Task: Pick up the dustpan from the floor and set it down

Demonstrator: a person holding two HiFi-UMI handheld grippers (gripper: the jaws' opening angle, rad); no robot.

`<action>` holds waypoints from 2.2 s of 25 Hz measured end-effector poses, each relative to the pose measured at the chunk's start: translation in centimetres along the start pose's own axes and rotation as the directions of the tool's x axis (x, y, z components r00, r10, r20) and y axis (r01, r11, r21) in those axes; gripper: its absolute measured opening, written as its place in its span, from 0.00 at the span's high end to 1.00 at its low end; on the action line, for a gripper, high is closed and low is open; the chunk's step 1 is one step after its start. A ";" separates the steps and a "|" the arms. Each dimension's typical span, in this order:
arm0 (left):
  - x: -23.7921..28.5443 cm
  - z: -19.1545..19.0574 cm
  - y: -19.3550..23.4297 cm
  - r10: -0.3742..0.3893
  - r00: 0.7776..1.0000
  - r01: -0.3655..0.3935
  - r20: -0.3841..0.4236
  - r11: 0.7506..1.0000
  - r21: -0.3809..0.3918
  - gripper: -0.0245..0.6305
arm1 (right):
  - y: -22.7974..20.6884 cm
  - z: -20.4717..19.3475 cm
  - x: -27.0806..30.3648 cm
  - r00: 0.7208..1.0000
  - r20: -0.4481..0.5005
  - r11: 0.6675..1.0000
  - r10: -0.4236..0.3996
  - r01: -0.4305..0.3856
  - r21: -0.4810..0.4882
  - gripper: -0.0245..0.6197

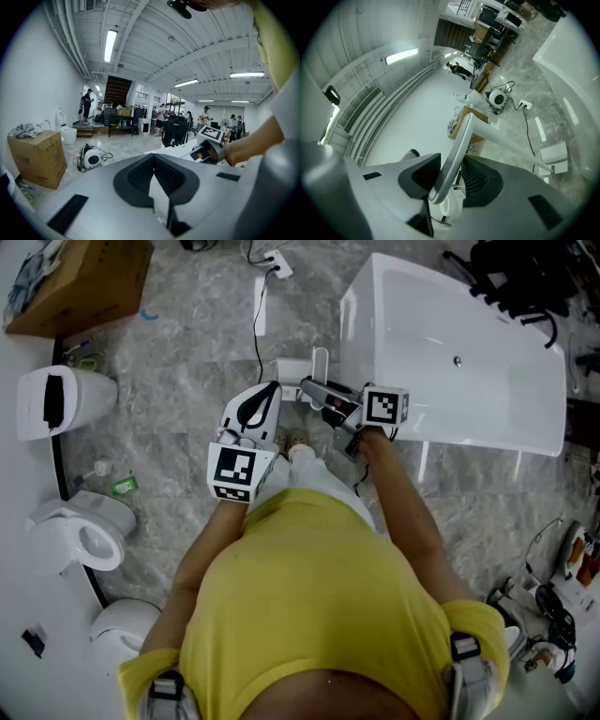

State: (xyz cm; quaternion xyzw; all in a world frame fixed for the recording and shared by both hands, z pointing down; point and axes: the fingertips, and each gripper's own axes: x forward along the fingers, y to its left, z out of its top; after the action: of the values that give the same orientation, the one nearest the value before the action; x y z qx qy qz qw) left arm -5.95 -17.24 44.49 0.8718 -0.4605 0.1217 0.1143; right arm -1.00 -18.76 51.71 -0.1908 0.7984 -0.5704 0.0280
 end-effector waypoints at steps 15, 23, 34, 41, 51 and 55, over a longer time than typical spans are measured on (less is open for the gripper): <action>-0.2 1.6 -0.4 -0.013 0.999 0.013 0.039 1.000 0.007 0.96 | 10.8 -0.3 -3.9 0.995 0.020 0.992 0.102 -0.100 -0.079 0.71; 0.0 1.5 -0.3 -0.014 0.999 0.014 0.038 1.000 0.008 0.96 | 11.3 0.3 -3.8 0.994 0.021 0.990 0.111 -0.108 -0.095 0.70; -0.1 1.4 0.1 -0.002 1.000 0.002 0.031 1.000 0.006 0.96 | 9.3 0.7 -2.9 0.996 -0.001 0.990 0.084 -0.084 -0.113 0.70; -0.1 0.9 0.5 0.014 1.000 -0.014 0.020 1.000 -0.006 0.96 | 4.1 0.8 -1.0 0.999 -0.045 0.993 0.022 -0.027 -0.118 0.70; -0.6 -0.2 0.6 0.028 1.000 -0.029 -0.004 0.999 -0.017 0.96 | -4.2 0.0 0.8 0.993 -0.068 0.988 -0.092 0.082 -0.133 0.71; -0.6 -0.3 0.4 0.026 1.000 -0.026 -0.012 1.000 -0.010 0.96 | -6.6 -0.5 1.4 0.988 -0.089 0.980 -0.129 0.114 -0.161 0.71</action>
State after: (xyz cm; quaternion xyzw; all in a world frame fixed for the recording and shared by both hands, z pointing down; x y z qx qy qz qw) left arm -6.67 -16.88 44.64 0.8645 -0.4716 0.1259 0.1201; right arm -0.65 -20.66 58.24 -0.2123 0.8277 -0.5159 -0.0612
